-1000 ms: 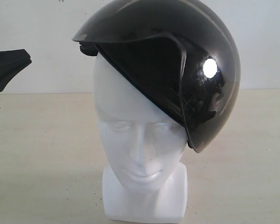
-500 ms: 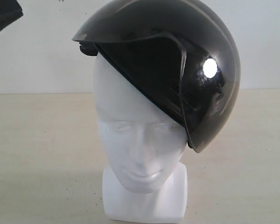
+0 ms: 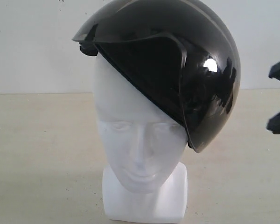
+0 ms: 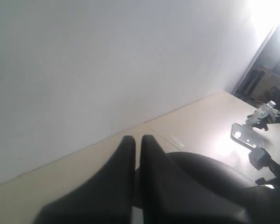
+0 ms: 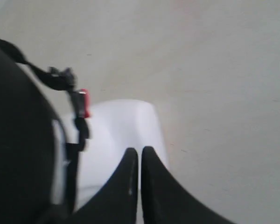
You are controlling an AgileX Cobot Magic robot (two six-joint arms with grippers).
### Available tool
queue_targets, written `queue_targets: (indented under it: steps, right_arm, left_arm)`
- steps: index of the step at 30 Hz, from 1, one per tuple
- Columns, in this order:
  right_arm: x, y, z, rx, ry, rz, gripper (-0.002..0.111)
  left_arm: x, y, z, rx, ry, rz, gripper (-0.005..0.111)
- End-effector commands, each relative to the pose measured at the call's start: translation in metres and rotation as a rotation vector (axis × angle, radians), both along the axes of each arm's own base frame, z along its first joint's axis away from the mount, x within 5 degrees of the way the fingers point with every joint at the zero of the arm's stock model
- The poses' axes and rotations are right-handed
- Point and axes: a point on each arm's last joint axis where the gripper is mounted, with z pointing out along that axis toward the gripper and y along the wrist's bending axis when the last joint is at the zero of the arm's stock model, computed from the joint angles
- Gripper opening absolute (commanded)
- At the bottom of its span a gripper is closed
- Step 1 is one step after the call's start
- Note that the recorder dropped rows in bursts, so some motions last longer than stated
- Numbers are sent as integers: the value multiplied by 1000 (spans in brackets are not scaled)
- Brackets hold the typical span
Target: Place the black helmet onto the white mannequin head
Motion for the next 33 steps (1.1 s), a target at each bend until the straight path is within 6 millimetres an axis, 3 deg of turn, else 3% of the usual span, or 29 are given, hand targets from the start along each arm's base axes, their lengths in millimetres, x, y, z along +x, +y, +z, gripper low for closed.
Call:
queue_targets:
  steps: [1,5,10,16,21,33]
  right_arm:
    - [17,8,7,107,-134,32,0]
    - [19,6,0,117,-144,-17,0]
    - [22,19,17,304,-263,36,0]
    - [20,21,21,335,-262,61,0]
    - [14,24,40,387,-329,73,0]
    - [6,29,52,475,-358,126,0]
  left_arm:
    - [15,-21,-14,-3,53,-86,4]
    - [27,-33,-28,-10,100,-135,4]
    - [31,-34,-37,-13,130,-173,4]
    - [31,-37,-52,-19,191,-258,4]
    - [27,-38,-77,-29,264,-294,4]
    - [21,-38,-106,-38,338,-298,4]
